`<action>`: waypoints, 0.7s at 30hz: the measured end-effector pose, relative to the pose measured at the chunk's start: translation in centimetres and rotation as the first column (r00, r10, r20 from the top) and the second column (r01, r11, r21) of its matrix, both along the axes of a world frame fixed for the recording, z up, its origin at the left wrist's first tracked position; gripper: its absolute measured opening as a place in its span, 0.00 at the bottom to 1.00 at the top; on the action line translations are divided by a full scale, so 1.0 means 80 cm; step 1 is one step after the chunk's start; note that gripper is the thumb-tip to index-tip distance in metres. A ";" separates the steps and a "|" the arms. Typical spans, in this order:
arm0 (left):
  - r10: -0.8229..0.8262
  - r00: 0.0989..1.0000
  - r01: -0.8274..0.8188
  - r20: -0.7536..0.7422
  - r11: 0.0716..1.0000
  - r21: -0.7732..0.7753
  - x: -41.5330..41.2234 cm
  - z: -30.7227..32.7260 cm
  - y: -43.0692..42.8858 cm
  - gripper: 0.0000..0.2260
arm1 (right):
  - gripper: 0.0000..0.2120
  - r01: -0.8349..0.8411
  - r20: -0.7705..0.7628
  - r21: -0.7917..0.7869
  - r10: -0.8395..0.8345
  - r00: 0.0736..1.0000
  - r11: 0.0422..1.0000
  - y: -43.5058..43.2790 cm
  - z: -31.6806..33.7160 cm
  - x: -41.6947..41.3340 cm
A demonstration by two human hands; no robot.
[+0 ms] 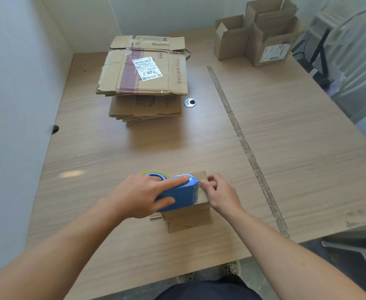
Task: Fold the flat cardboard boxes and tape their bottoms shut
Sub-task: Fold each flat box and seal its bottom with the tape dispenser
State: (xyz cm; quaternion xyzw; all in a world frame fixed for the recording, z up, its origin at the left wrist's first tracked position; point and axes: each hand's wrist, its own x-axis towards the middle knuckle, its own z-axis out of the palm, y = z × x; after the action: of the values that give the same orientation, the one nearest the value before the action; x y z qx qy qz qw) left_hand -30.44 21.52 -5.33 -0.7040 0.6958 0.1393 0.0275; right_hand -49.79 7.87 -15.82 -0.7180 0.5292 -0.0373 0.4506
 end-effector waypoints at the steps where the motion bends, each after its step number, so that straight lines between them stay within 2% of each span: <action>1: -0.023 0.999 0.022 0.036 1.000 0.014 0.002 0.003 -0.004 0.27 | 0.17 -0.014 -0.014 0.011 0.014 1.000 1.000 0.000 0.000 0.000; 3: -0.043 0.995 0.039 0.093 0.998 0.044 0.010 0.012 -0.010 0.27 | 0.25 -0.035 -0.017 0.023 0.036 0.999 0.999 -0.002 -0.001 -0.001; 6: 0.012 0.994 -0.026 0.113 0.992 0.125 0.028 0.027 -0.009 0.26 | 0.25 -0.052 0.019 0.028 0.052 0.998 0.998 -0.003 -0.002 -0.001; 8: 0.090 0.995 -0.097 0.044 0.976 0.195 0.041 0.034 -0.001 0.22 | 0.24 -0.055 0.026 0.022 0.055 0.998 0.998 -0.003 -0.001 0.000; 11: 0.202 0.977 -0.173 -0.074 0.943 0.283 0.061 0.041 0.014 0.22 | 0.24 -0.067 0.011 0.014 0.066 0.998 0.998 -0.003 0.002 0.001; 14: 0.265 0.958 -0.216 -0.114 0.920 0.326 0.090 0.038 0.031 0.20 | 0.25 -0.086 -0.015 0.006 0.086 0.996 0.996 -0.003 -0.001 0.001; 18: 0.317 0.931 -0.227 -0.181 0.891 0.394 0.116 0.038 0.051 0.25 | 0.24 -0.093 -0.039 -0.015 0.092 0.995 0.996 -0.002 -0.006 -0.001; 21: 0.387 0.903 -0.284 -0.185 0.862 0.420 0.135 0.042 0.065 0.24 | 0.23 -0.081 -0.029 -0.024 0.080 0.996 0.996 -0.001 -0.004 -0.001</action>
State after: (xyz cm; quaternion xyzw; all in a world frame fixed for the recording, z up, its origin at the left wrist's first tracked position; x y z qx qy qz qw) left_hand -19.62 26.70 -2.01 -0.7711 0.5179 0.3674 0.0473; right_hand -49.89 7.78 -16.16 -0.7447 0.5056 -0.0157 0.4354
